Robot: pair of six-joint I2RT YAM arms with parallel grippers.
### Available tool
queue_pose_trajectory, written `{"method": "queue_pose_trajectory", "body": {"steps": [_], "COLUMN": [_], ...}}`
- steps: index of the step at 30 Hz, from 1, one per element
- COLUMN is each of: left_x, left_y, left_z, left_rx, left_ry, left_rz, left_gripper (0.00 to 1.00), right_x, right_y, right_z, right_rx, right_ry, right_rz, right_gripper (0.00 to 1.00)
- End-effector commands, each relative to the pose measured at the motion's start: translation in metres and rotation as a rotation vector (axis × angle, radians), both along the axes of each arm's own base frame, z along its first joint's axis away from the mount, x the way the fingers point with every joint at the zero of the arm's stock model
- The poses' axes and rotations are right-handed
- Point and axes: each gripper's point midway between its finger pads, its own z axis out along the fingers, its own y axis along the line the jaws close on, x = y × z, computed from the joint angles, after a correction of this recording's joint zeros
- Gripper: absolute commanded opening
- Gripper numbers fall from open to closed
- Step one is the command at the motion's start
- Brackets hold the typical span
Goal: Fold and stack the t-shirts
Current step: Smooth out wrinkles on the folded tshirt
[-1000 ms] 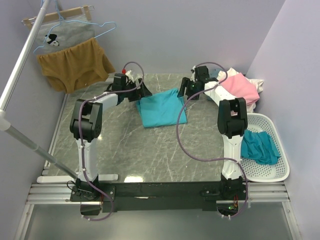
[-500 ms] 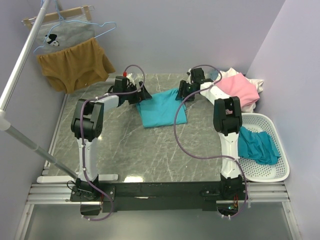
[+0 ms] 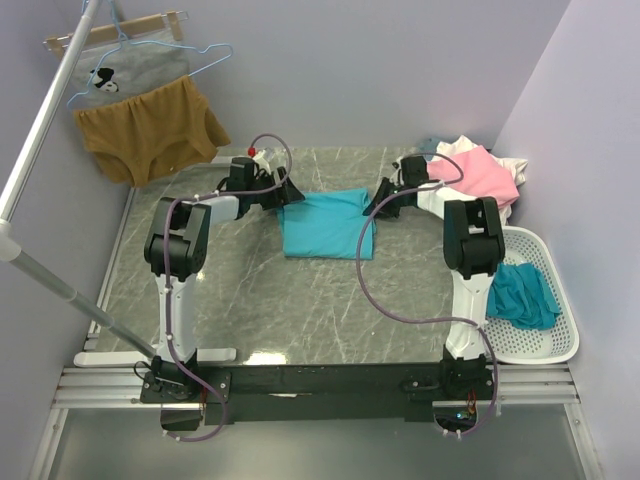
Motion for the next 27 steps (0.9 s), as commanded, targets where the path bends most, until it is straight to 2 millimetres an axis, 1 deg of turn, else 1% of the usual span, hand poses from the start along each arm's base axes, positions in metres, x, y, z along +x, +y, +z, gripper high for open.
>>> {"method": "queue_pose_trajectory", "body": {"steps": [1,2,3,4,5,6,8,9,11,12,13,14,15,16,18,19,21,22,23,25,26,27], "left_x": [-0.021,-0.021,-0.02,-0.02,-0.02,-0.019,-0.018,-0.017,-0.019,-0.02,-0.028,-0.031,-0.034,-0.043,-0.05,-0.058,-0.065,-0.074,-0.075,-0.079,-0.08,-0.077], "left_y": [-0.002,-0.003,-0.003,-0.002,-0.002,-0.001,0.002,0.003,0.009,0.012,0.013,0.015,0.018,0.019,0.021,0.02,0.02,0.017,0.015,0.011,0.009,0.007], "left_z": [-0.021,-0.016,-0.002,0.004,0.011,0.027,0.039,0.054,0.055,0.061,0.053,0.057,0.054,0.044,0.038,0.028,0.018,0.008,0.007,-0.003,-0.008,-0.008], "left_rx": [0.001,-0.002,-0.004,-0.001,0.0,0.0,0.011,0.009,0.027,0.031,0.031,0.03,0.033,0.04,0.045,0.052,0.059,0.061,0.054,0.059,0.062,0.061], "left_ry": [0.066,0.055,0.027,0.011,0.002,-0.028,-0.051,-0.082,-0.075,-0.079,-0.053,-0.065,-0.059,-0.034,-0.015,0.017,0.046,0.07,0.06,0.08,0.085,0.08], "left_rz": [-0.043,-0.047,-0.051,-0.054,-0.051,-0.046,-0.03,-0.022,0.015,0.03,0.038,0.047,0.057,0.064,0.068,0.064,0.064,0.053,0.05,0.05,0.046,0.043], "left_gripper": [0.91,0.93,0.97,0.98,0.99,0.99,0.99,0.99,0.99,0.99,0.99,0.99,0.99,1.0,0.99,0.99,0.99,0.99,0.99,0.99,0.99,0.99], "right_x": [0.001,0.0,0.002,0.002,0.002,0.003,0.004,0.006,0.008,0.012,0.011,0.011,0.013,0.012,0.009,0.007,0.002,0.001,0.0,-0.002,-0.002,-0.003], "right_y": [-0.007,-0.007,-0.009,-0.01,-0.01,-0.011,-0.011,-0.01,-0.01,-0.01,-0.01,-0.009,-0.007,-0.008,-0.005,-0.006,-0.002,-0.001,0.0,0.004,0.006,0.01], "right_z": [0.032,0.038,0.041,0.043,0.044,0.045,0.046,0.048,0.048,0.051,0.048,0.049,0.051,0.049,0.046,0.045,0.044,0.044,0.044,0.042,0.041,0.041], "right_rx": [-0.002,-0.006,-0.016,-0.022,-0.025,-0.028,-0.036,-0.036,-0.042,-0.044,-0.047,-0.04,-0.039,-0.04,-0.041,-0.043,-0.034,-0.032,-0.034,-0.033,-0.035,-0.035], "right_ry": [-0.082,-0.093,-0.102,-0.107,-0.112,-0.118,-0.123,-0.132,-0.137,-0.145,-0.135,-0.129,-0.133,-0.124,-0.12,-0.118,-0.111,-0.114,-0.113,-0.107,-0.106,-0.104], "right_rz": [-0.008,-0.004,-0.005,-0.004,0.0,0.003,0.012,0.019,0.022,0.023,0.033,0.039,0.049,0.051,0.061,0.059,0.069,0.073,0.075,0.087,0.093,0.102], "right_gripper": [0.47,0.52,0.56,0.62,0.63,0.64,0.65,0.65,0.66,0.65,0.66,0.66,0.66,0.66,0.66,0.66,0.66,0.66,0.66,0.66,0.66,0.66]}}
